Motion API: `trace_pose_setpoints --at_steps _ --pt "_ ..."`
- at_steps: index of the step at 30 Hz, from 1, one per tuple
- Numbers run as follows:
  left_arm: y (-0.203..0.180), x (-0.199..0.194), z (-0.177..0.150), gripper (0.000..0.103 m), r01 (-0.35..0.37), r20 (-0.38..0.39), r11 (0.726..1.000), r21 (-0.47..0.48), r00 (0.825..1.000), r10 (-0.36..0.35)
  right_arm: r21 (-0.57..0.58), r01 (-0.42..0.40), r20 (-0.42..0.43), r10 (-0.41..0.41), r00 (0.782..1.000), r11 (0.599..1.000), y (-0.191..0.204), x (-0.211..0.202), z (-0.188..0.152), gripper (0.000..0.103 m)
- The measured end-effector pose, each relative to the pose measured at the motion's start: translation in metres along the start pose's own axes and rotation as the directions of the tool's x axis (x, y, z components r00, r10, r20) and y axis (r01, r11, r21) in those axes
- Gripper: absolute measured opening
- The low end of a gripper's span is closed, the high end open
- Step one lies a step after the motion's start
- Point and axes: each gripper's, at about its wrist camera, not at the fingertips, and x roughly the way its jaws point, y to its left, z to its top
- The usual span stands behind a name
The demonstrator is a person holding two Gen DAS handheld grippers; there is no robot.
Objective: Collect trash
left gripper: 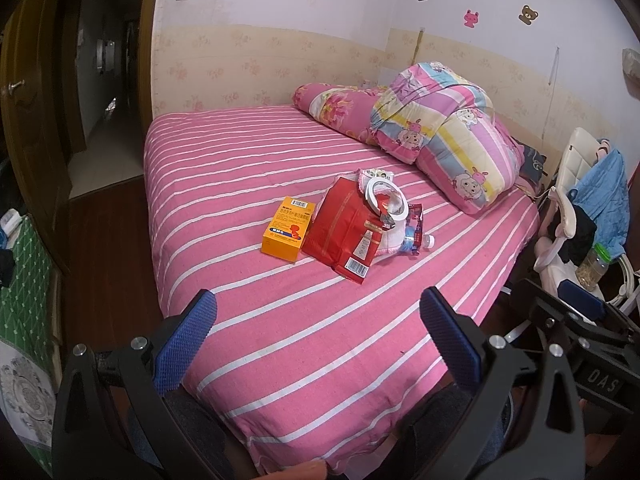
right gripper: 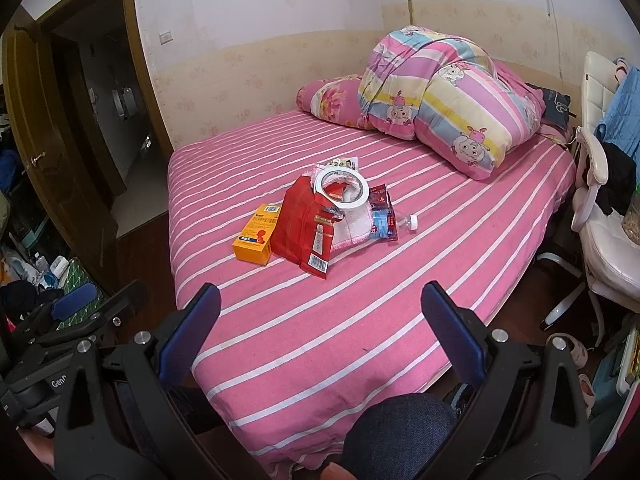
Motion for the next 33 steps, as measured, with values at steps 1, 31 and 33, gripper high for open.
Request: trace_pose_setpoints --at_steps 1,31,33 --pt "0.0 0.0 0.0001 0.098 0.0 -0.001 1.0 0.0 1.0 0.0 0.002 -0.001 0.0 0.001 1.0 1.0 -0.0006 -0.0002 0.0004 0.099" --pt "0.0014 -0.0003 0.0003 0.098 0.006 -0.004 1.0 -0.004 1.0 -0.006 0.006 -0.001 -0.001 0.001 1.0 1.0 -0.0009 0.0002 -0.0003 0.099" --pt "0.0016 -0.0008 -0.0004 0.098 0.004 -0.002 1.0 -0.003 1.0 -0.004 0.007 -0.002 -0.003 0.002 1.0 1.0 -0.0008 0.0005 -0.0005 0.099"
